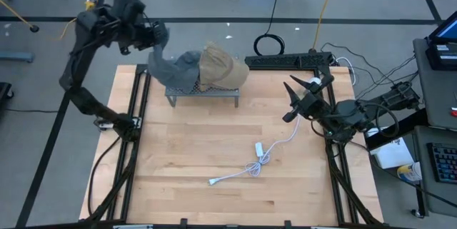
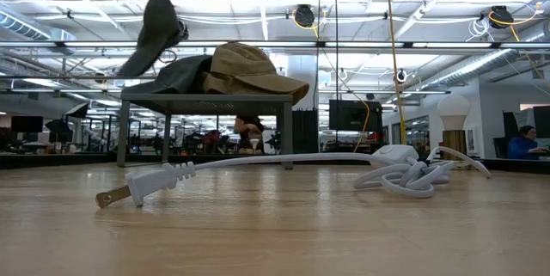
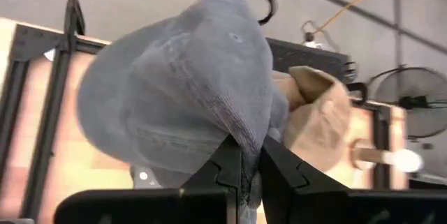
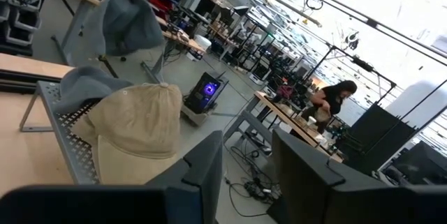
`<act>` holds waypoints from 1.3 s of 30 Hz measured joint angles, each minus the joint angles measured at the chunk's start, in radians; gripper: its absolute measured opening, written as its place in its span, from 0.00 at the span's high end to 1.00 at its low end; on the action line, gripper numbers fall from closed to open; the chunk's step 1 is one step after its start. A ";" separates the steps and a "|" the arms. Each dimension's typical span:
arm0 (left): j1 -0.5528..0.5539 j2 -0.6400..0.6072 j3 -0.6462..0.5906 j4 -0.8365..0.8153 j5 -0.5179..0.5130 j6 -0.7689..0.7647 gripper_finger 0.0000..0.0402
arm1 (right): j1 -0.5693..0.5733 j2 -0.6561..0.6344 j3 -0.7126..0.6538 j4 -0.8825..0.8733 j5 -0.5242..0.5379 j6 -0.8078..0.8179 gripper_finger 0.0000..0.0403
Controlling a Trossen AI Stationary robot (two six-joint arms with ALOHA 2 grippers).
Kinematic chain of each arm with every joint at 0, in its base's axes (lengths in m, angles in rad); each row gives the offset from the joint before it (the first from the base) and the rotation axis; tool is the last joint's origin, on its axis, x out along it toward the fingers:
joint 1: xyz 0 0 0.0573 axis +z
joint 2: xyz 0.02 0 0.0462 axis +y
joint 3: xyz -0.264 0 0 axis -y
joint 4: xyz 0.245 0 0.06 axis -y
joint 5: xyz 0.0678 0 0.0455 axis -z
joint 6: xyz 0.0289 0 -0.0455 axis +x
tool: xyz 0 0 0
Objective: Pick & Place hat
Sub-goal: Stack the gray cap on top of the gray cap on the shelf
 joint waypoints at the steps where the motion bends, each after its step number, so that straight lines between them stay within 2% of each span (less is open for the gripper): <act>1: 0.000 0.015 0.000 -0.002 -0.008 0.009 0.94 | 0.000 0.000 0.000 0.000 0.000 0.000 0.71; 11: -0.031 0.178 0.000 -0.001 0.022 0.021 0.94 | 0.000 0.000 0.000 0.000 0.000 -0.015 0.71; 18: -0.044 0.231 0.000 0.028 0.044 0.000 0.94 | 0.000 0.000 0.000 0.000 0.000 -0.006 0.71; 28: -0.121 0.307 0.000 0.043 0.049 -0.048 0.94 | 0.000 0.000 0.000 0.000 0.000 0.003 0.71; 39: -0.191 0.415 0.000 0.041 0.014 -0.075 0.94 | 0.000 0.000 0.000 -0.004 0.000 0.030 0.71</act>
